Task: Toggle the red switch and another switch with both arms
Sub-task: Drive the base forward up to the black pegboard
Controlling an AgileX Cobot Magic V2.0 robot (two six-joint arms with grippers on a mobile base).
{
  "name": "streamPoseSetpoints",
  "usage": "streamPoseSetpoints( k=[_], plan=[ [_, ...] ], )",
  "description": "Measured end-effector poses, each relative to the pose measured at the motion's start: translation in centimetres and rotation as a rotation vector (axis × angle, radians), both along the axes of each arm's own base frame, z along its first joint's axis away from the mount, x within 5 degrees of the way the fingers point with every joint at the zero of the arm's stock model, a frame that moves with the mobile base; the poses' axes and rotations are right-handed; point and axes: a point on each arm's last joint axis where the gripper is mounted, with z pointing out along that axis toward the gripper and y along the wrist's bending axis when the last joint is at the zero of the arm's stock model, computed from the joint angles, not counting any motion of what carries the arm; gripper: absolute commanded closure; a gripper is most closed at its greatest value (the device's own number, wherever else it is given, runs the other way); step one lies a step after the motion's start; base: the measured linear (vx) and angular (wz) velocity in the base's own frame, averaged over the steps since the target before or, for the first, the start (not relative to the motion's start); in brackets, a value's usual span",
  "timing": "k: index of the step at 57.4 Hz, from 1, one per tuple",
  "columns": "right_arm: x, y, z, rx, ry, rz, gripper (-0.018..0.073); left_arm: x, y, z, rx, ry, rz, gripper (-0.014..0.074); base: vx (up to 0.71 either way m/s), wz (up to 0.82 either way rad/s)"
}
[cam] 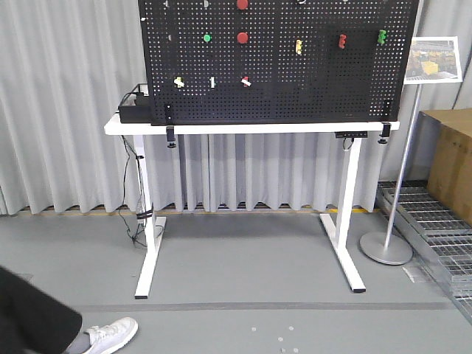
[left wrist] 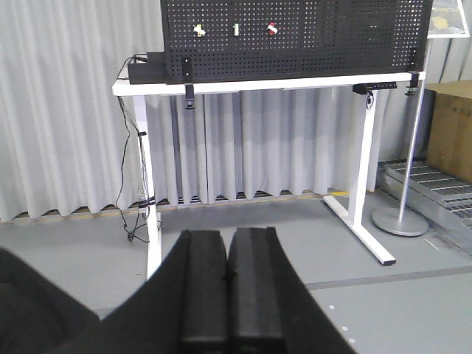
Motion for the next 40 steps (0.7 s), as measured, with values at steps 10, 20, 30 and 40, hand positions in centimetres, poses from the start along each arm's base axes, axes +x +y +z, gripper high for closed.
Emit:
streamPoseSetpoints(
  k=[10,20,30,40],
  plan=[
    [0.0,0.0,0.0,0.0,0.0,0.0,0.0566,0.0,0.0,0.0,0.0,0.0,0.0,0.0594,0.0,0.0],
    [0.0,0.0,0.01,0.0,-0.001,0.0,0.0566,0.0,0.0,0.0,0.0,0.0,0.0,0.0594,0.0,0.0],
    [0.0,0.0,0.01,0.0,-0.001,0.0,0.0566,0.0,0.0,0.0,0.0,0.0,0.0,0.0594,0.0,0.0],
    [0.0,0.0,0.01,0.0,-0.001,0.0,0.0566,0.0,0.0,0.0,0.0,0.0,0.0,0.0594,0.03,-0.01]
  ],
)
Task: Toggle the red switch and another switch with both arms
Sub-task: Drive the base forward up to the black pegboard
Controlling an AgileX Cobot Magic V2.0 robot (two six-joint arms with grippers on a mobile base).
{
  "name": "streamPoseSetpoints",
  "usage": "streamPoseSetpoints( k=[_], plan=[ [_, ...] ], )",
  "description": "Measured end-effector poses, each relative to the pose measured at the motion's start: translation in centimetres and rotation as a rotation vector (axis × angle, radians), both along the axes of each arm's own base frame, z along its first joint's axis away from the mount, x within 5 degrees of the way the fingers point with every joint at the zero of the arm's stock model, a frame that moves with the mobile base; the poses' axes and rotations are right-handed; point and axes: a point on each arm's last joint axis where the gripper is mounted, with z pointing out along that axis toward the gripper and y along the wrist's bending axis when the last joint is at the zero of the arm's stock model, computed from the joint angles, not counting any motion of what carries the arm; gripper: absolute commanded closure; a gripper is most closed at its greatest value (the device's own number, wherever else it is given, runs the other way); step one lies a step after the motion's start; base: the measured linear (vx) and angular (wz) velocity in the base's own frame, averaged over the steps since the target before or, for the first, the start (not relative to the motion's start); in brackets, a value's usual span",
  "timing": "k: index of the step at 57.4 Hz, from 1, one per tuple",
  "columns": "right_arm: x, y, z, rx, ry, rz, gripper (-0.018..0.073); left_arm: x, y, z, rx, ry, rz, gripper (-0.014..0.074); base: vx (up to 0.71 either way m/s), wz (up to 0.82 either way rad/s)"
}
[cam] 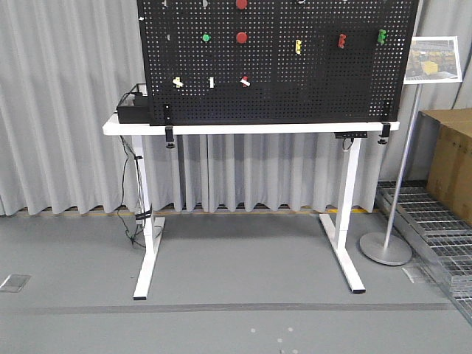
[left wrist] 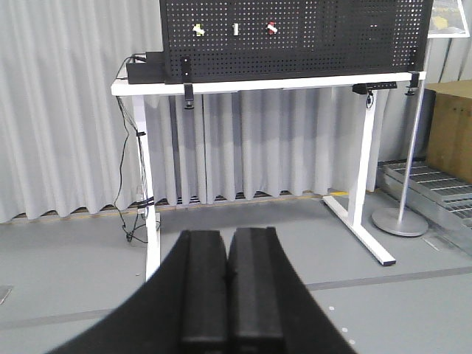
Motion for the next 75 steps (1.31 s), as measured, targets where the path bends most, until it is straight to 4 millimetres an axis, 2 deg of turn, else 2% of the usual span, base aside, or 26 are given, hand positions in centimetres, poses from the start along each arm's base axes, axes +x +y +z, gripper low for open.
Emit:
streamPoseSetpoints(
  k=[33,75],
  plan=[
    [0.0,0.0,-0.01,0.0,0.001,0.0,0.0566,0.0,0.0,0.0,0.0,0.0,0.0,0.0594,0.22,0.02],
    [0.0,0.0,-0.01,0.0,0.001,0.0,0.0566,0.0,0.0,0.0,0.0,0.0,0.0,0.0594,0.44,0.03]
  ],
)
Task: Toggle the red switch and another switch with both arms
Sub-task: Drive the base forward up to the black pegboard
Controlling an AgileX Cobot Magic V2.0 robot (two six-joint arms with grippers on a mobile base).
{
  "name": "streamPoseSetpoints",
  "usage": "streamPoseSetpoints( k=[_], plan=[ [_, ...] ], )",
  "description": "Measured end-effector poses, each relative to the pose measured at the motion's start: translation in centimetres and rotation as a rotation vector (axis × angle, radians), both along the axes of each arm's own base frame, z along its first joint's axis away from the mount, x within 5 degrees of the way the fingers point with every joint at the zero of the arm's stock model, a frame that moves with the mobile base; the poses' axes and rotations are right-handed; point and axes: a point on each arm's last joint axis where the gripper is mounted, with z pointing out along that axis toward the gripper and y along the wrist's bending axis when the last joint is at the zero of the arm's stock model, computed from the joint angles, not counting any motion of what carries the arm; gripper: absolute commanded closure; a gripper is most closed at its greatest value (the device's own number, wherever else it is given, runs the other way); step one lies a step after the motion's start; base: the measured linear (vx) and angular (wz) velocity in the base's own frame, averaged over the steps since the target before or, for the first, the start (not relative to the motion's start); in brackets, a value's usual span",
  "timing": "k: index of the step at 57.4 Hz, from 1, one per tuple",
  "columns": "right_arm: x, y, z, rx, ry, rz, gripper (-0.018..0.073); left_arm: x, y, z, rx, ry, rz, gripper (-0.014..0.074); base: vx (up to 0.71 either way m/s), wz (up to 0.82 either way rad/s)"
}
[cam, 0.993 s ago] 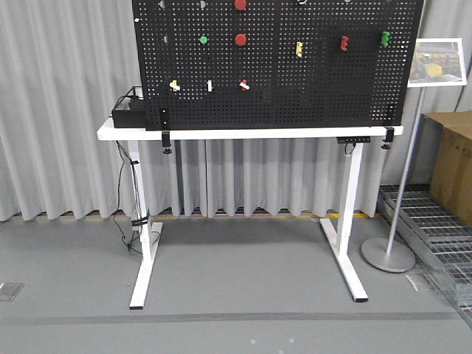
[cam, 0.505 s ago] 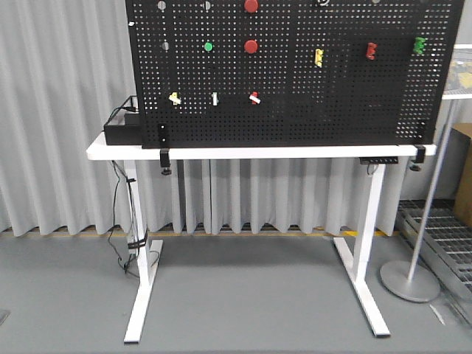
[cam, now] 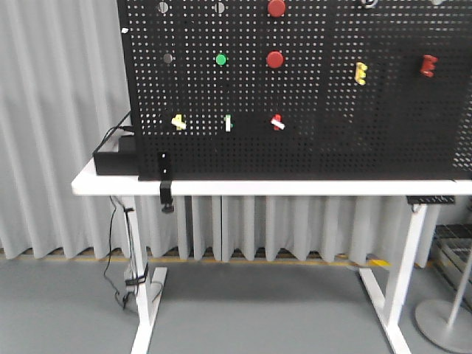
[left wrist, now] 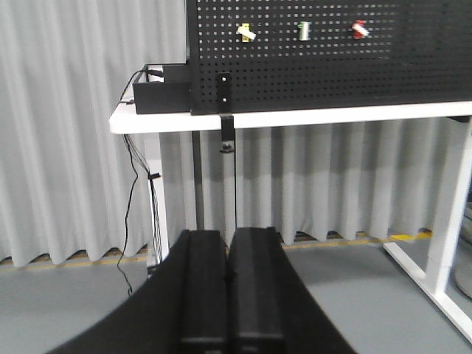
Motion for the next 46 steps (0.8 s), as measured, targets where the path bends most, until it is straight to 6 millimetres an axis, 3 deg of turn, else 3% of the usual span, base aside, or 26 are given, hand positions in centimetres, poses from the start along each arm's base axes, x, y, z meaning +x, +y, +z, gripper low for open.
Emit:
streamPoseSetpoints(
  k=[46],
  plan=[
    [0.0,0.0,0.0,0.0,0.0,0.0,0.0566,0.0,0.0,0.0,0.0,0.0,0.0,0.0594,0.47,0.0]
  ],
)
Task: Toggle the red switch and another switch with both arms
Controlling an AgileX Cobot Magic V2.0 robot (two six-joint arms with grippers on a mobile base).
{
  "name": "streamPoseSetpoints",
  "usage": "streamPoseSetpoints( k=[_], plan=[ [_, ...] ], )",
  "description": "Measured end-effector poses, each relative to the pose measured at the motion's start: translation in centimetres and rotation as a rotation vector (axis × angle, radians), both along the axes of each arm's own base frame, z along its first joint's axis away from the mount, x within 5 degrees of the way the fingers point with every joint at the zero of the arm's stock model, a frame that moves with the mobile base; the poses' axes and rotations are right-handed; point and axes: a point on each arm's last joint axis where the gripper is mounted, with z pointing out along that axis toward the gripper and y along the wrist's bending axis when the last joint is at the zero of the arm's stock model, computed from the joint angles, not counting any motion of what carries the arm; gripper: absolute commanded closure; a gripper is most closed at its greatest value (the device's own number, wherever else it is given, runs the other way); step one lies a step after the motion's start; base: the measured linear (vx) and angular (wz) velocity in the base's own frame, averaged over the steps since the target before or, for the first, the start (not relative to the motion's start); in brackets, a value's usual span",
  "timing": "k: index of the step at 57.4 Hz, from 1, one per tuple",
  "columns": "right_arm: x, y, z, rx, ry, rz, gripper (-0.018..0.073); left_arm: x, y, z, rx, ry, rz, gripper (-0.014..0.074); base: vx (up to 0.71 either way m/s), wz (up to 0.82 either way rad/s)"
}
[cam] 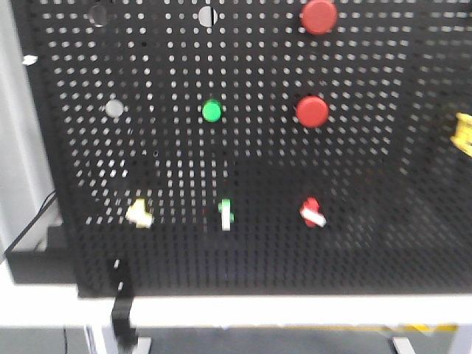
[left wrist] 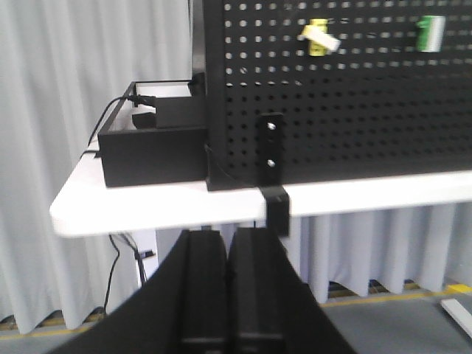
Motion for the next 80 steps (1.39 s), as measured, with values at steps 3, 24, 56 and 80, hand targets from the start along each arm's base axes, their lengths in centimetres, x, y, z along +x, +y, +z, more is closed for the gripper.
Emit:
streamPoseSetpoints(
  k=[3,24,56,80],
  plan=[
    [0.0,0.0,0.0,0.0,0.0,0.0,0.0566,0.0,0.0,0.0,0.0,0.0,0.0,0.0594,0.39,0.03],
    [0.0,0.0,0.0,0.0,0.0,0.0,0.0566,0.0,0.0,0.0,0.0,0.0,0.0,0.0594,0.3,-0.01],
    [0.0,0.0,0.0,0.0,0.0,0.0,0.0566,0.0,0.0,0.0,0.0,0.0,0.0,0.0594,0.08,-0.01],
    [0.01,0.0,0.11,-0.002,-0.012,0.0,0.0566,0.0,0.0,0.03,0.009,-0.005,0.0,0.0594,0.0,0.0]
  ],
)
